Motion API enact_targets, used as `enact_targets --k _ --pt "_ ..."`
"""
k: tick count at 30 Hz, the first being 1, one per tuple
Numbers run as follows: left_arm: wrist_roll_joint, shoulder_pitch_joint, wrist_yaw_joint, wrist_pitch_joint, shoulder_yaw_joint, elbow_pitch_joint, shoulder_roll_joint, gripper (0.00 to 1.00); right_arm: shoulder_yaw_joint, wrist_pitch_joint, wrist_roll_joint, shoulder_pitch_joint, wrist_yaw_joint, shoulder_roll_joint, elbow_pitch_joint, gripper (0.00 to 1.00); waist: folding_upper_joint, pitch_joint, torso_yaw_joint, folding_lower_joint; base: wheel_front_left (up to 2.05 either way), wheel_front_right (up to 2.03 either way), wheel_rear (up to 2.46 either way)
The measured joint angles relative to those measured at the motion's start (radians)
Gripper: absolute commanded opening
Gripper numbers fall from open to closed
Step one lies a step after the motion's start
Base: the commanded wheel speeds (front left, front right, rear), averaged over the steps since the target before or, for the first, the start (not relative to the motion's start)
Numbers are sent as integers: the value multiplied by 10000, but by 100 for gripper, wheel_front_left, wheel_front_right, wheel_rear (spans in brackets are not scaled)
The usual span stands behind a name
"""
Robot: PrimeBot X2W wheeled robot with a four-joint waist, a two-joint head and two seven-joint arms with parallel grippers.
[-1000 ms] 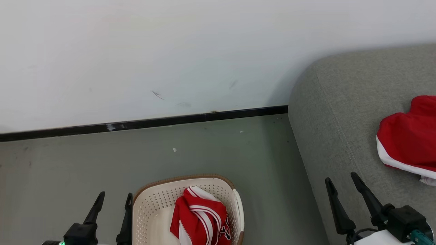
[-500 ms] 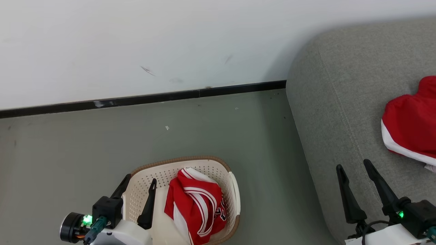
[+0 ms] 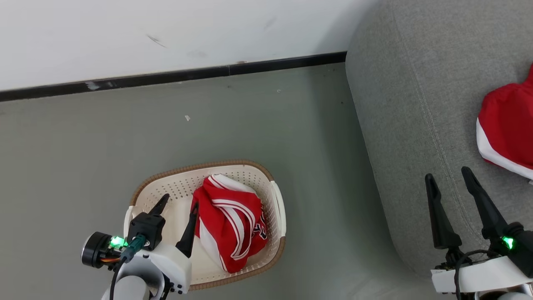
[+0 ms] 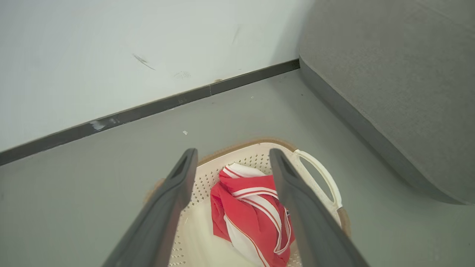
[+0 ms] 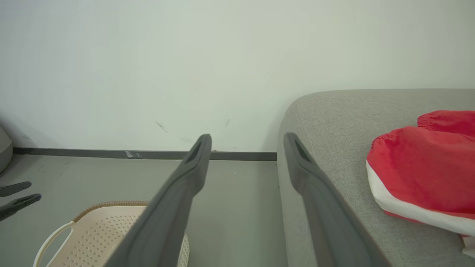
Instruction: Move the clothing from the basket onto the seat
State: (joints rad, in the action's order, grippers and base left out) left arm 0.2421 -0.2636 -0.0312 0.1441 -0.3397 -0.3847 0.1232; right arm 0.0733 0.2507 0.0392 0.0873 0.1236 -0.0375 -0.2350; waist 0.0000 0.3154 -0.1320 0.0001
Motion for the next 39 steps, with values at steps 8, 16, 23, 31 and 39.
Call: enact_targets --k 8,16,23,31,39 --pt "-63 -807 88 -109 -69 -911 -96 100 -259 0 134 -669 0 0 -307 100 0 976 -225 0 0 0 0" --pt "-111 -1491 90 -105 -77 -1684 -144 100 -257 2 136 -1328 0 -4 -508 100 0 1896 -486 0 0 0 0" --pt "-155 -2044 88 -59 77 -2205 -140 100 -397 2 242 -1804 0 -6 -577 100 0 2640 -721 0 0 0 0" --pt "-153 -2552 136 71 159 -2811 -100 100 -520 2 353 -2262 0 -6 -637 100 0 3413 -966 0 0 0 0" --pt "-153 -3121 176 159 163 -3354 -86 100 -591 2 481 -2758 0 -8 -784 100 0 4112 -1199 0 0 0 0"
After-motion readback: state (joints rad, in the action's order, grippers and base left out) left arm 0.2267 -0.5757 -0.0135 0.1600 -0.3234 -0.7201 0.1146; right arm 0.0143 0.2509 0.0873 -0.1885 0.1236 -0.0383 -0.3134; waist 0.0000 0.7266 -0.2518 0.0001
